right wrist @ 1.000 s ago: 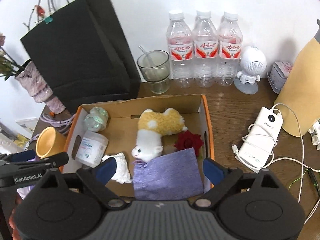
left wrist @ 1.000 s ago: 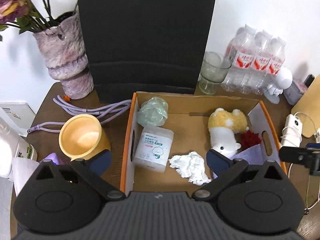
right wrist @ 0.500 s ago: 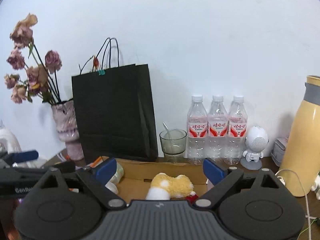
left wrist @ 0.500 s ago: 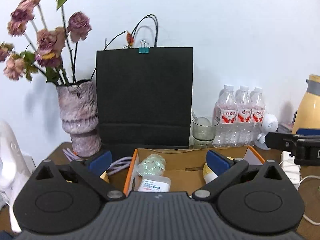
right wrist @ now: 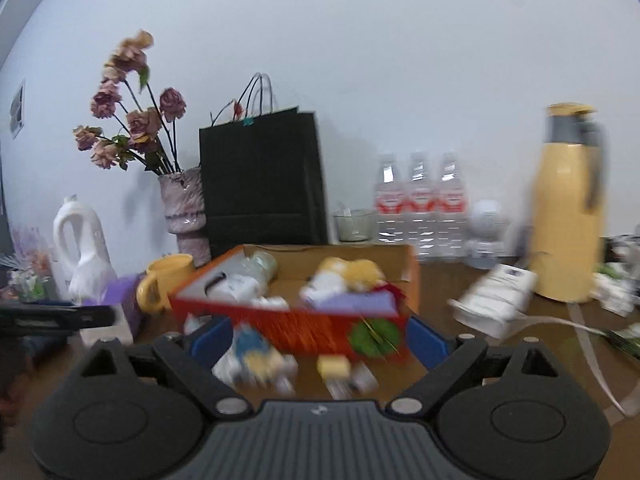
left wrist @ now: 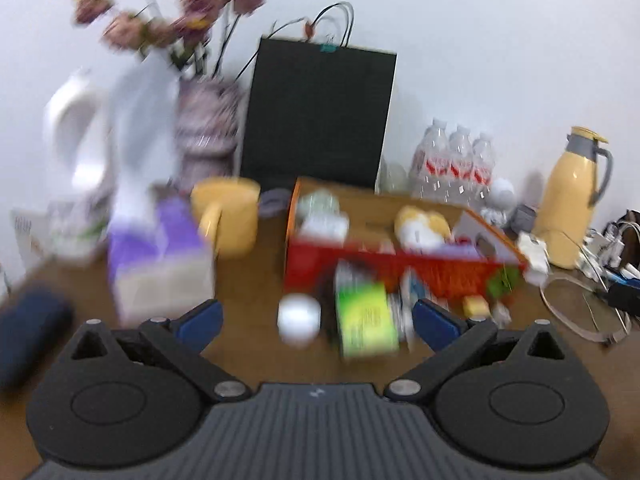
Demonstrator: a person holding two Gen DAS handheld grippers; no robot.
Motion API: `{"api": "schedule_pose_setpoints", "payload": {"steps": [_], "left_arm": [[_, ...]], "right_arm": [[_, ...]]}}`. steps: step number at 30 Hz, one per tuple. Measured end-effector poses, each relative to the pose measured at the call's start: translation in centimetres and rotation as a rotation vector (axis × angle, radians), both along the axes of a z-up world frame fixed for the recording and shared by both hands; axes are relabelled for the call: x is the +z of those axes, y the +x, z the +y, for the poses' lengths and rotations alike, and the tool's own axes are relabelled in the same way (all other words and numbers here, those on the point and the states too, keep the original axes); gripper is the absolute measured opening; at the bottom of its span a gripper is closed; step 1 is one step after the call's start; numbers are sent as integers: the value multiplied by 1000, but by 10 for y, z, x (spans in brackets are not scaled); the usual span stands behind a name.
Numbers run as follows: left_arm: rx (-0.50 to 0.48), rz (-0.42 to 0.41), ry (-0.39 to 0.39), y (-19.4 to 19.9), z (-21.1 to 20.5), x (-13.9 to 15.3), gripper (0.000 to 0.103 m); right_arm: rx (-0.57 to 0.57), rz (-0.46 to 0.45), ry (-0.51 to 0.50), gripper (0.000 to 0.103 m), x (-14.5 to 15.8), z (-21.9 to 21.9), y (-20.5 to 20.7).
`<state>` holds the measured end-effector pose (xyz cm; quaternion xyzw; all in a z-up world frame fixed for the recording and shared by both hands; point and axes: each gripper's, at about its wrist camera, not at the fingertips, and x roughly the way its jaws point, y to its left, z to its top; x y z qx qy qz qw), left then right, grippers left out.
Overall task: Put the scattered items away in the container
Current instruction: 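Grasp the green tea box with the left gripper while the right grasps a small black item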
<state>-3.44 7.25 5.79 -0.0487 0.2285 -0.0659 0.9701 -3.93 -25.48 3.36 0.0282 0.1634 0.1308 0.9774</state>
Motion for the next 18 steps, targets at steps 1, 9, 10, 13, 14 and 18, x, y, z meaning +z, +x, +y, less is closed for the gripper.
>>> {"api": "schedule_pose_setpoints", "payload": {"steps": [1, 9, 10, 13, 14, 18], "left_arm": [[-11, 11, 17, -11, -2, -9, 103], [-73, 26, 151, -7, -31, -23, 101], [-76, 23, 138, -4, -33, -22, 96], [-96, 24, 127, 0, -39, -24, 85], [-103, 27, 131, 2, -43, -25, 82], [-119, 33, 130, 19, -56, -25, 66]], "right_arm": [[-11, 0, -5, 97, -8, -4, -17], [46, 143, -171, 78, -46, 10, -44], [60, 161, -194, 66, -50, 14, -42], [81, 209, -212, 46, -60, 17, -37], [83, 222, -207, 45, -63, 16, -36], [75, 253, -196, 30, -68, 10, -32]]}}
